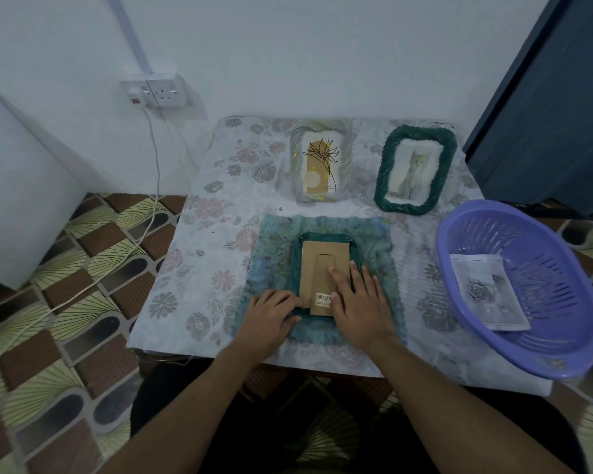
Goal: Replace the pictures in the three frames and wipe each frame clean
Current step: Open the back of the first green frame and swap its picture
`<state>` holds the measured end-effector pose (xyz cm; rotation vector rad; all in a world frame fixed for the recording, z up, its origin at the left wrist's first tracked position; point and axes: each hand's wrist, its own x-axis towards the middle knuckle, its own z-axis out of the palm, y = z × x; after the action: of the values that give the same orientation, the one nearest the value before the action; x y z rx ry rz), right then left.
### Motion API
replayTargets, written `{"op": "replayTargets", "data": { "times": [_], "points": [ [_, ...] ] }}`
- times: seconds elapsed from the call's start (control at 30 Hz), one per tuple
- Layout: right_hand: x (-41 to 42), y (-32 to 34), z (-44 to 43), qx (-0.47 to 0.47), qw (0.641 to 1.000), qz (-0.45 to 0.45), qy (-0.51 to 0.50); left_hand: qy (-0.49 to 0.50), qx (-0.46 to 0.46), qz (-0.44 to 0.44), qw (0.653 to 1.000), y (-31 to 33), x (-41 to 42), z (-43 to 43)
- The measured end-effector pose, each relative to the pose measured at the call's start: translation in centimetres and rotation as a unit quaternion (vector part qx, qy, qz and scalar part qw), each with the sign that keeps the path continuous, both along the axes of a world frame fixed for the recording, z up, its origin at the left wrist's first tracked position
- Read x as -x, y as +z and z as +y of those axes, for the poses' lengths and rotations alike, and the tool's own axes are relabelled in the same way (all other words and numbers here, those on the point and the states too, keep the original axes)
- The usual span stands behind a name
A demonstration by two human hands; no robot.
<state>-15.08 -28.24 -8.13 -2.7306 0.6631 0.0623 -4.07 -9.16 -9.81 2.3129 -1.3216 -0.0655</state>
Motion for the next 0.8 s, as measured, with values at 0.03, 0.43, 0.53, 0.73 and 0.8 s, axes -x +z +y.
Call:
{"op": "replayTargets", "data": {
  "times": [0.03, 0.43, 0.53, 0.73, 0.8],
  "points": [
    [0.0, 0.0, 0.0, -0.002, 1.0, -0.001, -0.001, -0.002, -0.001, -0.004, 1.0, 0.0, 0.0, 0.0],
    [0.0, 0.1, 0.0, -0.006, 1.0, 0.001, 0.004, -0.035, -0.064, -0.025, 0.997, 1.0, -0.4, -0.1],
    [-0.1, 0.2, -0.1, -0.009, 1.0, 0.005, 0.007, -0.028, -0.079, -0.006, 0.996, 1.9, -0.5, -0.4],
    [-0.1, 0.4, -0.6, -0.037, 0.999, 0.011, 0.015, 0.065, -0.038, 0.014, 0.997, 2.3, 0.2, -2.9],
    [-0.3, 0.6, -0.8, -0.065, 0.998, 0.015, 0.017, 0.097, -0.076, -0.006, 0.992, 2.1, 0.6, -3.6]
  ]
}}
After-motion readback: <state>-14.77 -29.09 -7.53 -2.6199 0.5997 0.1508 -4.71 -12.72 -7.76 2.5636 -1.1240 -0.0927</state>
